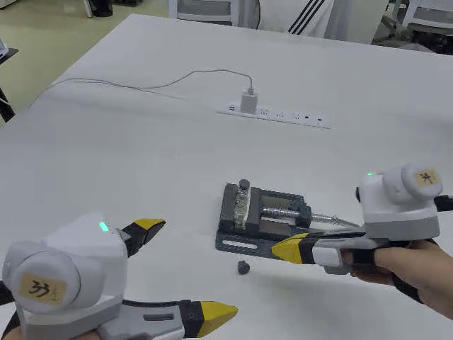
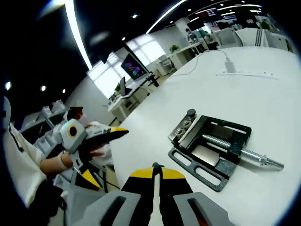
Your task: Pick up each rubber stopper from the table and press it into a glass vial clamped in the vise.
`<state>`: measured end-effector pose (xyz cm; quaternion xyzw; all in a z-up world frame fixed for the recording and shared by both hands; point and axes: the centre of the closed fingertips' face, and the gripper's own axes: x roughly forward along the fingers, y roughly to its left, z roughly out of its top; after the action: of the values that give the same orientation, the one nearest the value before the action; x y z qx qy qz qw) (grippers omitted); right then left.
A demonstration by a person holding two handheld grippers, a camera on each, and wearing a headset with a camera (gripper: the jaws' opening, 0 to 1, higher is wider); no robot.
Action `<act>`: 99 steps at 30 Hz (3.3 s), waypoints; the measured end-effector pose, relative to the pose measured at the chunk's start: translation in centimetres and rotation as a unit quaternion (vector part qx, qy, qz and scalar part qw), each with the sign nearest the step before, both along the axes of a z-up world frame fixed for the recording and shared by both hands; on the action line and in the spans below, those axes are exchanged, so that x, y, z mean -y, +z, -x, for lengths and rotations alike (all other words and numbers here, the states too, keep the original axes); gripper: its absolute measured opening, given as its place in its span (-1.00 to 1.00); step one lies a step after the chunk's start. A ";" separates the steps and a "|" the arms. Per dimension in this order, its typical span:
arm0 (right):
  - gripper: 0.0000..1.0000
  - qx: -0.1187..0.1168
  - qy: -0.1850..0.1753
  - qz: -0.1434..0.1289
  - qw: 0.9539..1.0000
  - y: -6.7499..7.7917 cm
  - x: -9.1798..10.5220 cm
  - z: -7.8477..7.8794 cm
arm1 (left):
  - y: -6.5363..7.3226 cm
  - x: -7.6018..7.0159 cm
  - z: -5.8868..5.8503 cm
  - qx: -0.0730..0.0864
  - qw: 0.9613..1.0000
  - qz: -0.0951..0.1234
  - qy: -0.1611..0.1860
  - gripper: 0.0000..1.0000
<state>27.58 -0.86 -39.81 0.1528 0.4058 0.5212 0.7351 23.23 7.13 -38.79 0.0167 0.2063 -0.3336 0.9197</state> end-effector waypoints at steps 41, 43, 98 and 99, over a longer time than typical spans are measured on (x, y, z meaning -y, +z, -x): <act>-1.00 -0.283 -0.149 -0.174 0.931 4.0 1.5 4.4 | 2.7 8.4 -0.2 0.020 0.991 0.064 -0.114 -0.54; -1.00 -0.280 -0.146 -0.166 0.934 3.7 1.6 4.6 | 2.8 8.5 -0.1 0.019 0.991 0.067 -0.118 -0.63; -0.36 -0.126 -0.072 -0.127 0.981 3.8 1.1 6.0 | 2.6 8.7 1.2 0.003 0.986 0.055 -0.156 -0.92; -0.27 -0.111 -0.067 -0.116 0.985 3.6 1.2 6.0 | 2.5 8.7 1.2 0.001 0.986 0.054 -0.157 -0.92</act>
<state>21.59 -2.06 -36.24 0.3211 0.4107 0.4941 0.6958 22.03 -1.56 -36.25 -0.0011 0.1822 -0.4844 0.8556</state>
